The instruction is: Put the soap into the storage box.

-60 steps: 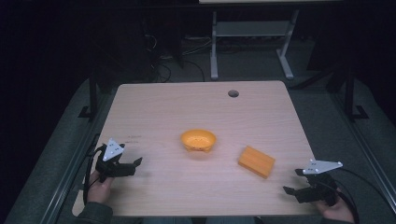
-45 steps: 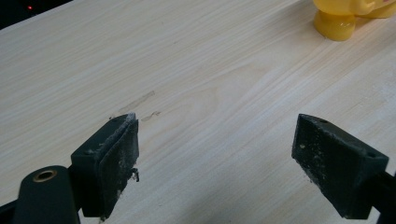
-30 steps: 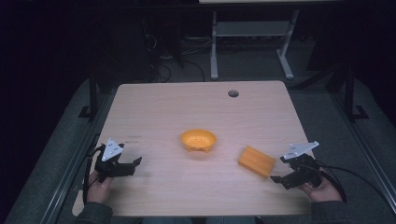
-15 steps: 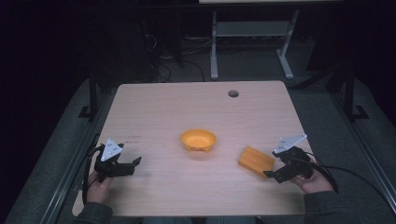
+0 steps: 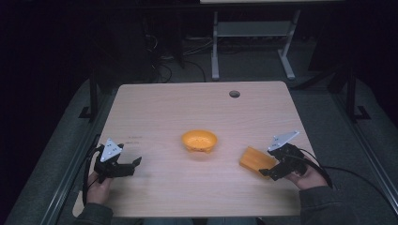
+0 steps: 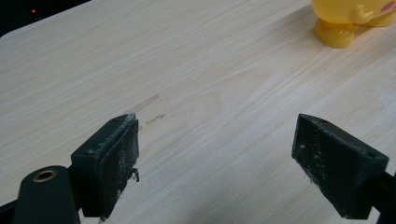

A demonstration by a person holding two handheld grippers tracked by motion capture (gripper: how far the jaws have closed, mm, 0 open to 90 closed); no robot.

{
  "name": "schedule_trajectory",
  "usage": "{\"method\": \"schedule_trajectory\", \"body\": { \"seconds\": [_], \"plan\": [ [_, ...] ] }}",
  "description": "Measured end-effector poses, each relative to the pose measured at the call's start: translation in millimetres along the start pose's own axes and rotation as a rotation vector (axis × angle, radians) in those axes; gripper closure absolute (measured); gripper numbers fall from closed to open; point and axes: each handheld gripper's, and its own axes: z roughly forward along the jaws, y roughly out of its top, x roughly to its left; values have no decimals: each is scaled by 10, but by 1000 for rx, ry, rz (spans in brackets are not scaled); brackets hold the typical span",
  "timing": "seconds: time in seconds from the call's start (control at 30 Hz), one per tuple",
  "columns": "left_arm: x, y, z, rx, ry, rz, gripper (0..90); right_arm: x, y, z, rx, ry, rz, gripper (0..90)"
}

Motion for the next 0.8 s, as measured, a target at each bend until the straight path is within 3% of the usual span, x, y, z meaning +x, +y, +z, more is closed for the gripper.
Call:
{"method": "schedule_trajectory", "body": {
  "seconds": [0.23, 0.8],
  "plan": [
    [8, 1, -3, -2, -1, -3, 141, -6, 108, 97, 30, 8, -25, 154],
    [15, 5, -9, -3, -1, -1, 141, -61, 209, 296, 104, 5, -31, 147]
  ]
}}
